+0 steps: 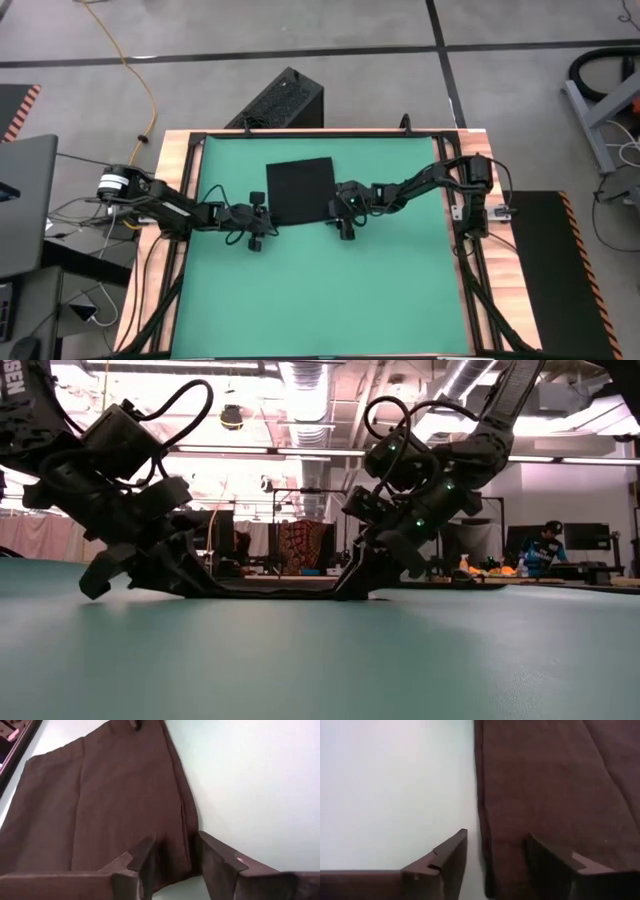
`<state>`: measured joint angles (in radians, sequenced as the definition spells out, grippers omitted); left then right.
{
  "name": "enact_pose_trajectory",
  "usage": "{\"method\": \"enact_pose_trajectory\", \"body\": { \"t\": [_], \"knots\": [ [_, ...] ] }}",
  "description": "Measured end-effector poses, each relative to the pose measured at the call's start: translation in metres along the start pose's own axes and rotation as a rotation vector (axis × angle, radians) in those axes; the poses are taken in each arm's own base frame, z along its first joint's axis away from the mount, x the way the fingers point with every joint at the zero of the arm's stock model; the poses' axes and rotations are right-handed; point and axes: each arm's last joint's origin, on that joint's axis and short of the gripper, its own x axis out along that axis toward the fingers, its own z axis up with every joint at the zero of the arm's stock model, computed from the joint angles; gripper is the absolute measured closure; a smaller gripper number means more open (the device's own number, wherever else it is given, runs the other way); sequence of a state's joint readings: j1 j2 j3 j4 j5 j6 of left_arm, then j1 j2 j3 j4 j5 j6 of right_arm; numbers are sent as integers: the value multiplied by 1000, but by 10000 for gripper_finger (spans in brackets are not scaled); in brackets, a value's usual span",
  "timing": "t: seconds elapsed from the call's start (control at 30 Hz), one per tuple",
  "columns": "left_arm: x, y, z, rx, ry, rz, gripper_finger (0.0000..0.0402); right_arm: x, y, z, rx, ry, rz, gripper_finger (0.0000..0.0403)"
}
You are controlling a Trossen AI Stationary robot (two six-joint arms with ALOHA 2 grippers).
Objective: Roll napkin
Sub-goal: Roll the black table napkin
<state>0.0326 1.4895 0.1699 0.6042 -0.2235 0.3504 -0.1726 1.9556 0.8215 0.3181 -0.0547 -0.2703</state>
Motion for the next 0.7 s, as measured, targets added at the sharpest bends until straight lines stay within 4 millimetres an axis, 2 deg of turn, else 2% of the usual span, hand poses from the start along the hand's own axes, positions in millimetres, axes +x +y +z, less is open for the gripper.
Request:
{"method": "enact_pose_trajectory", "body": {
  "t": [0.27,0.47,0.57,0.7],
  "knots": [
    [0,0,-2,-32,20,20,384,1,-1,1,114,-13,-32,297],
    [-2,2,1,-54,2,36,399,0,4,3,124,-15,-51,381],
    [-4,2,3,-77,-9,43,399,-4,11,9,111,-29,-51,391],
    [-8,3,8,-116,-40,55,401,-14,17,19,129,-54,-86,378]
  ]
}}
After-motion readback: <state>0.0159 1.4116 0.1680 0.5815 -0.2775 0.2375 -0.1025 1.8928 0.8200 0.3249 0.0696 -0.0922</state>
